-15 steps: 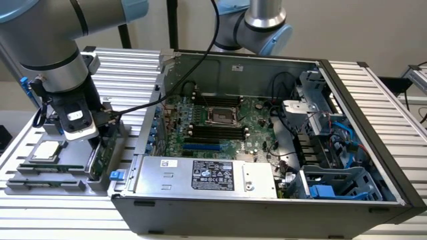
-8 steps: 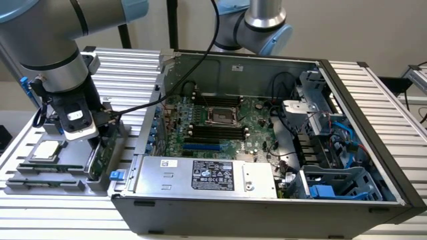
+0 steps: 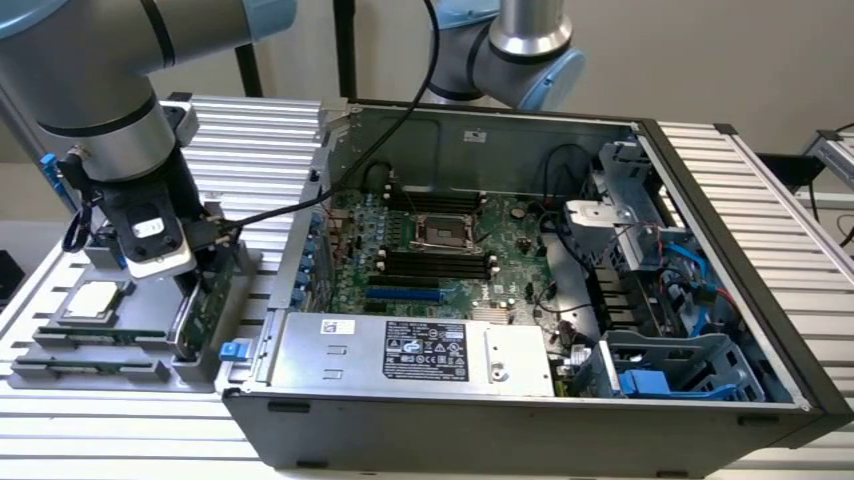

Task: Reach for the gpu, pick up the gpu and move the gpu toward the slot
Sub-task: 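Pick up the gpu and move the gpu toward the slot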

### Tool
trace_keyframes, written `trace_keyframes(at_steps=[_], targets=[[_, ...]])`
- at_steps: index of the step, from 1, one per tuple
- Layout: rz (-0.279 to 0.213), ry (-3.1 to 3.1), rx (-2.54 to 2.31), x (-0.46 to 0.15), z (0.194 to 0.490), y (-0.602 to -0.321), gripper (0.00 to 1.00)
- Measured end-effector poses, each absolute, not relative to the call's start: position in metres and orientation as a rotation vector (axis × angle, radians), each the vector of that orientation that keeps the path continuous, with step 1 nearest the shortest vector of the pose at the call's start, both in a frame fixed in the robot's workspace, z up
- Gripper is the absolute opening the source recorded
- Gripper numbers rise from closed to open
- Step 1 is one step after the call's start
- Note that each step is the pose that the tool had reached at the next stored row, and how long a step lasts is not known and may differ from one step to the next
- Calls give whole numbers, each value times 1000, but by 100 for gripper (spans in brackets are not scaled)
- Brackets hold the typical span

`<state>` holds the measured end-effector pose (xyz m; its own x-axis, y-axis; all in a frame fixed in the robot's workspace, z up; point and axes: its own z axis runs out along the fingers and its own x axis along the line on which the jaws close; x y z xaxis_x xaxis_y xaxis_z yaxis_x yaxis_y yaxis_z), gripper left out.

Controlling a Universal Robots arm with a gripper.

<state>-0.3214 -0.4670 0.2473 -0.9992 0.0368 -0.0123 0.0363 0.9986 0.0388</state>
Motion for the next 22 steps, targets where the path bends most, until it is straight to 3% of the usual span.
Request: trace_keyframes(at_steps=[10, 22], targets=[[60, 3132, 55, -321, 270, -467, 26], [60, 3136, 55, -319, 324, -467, 26]])
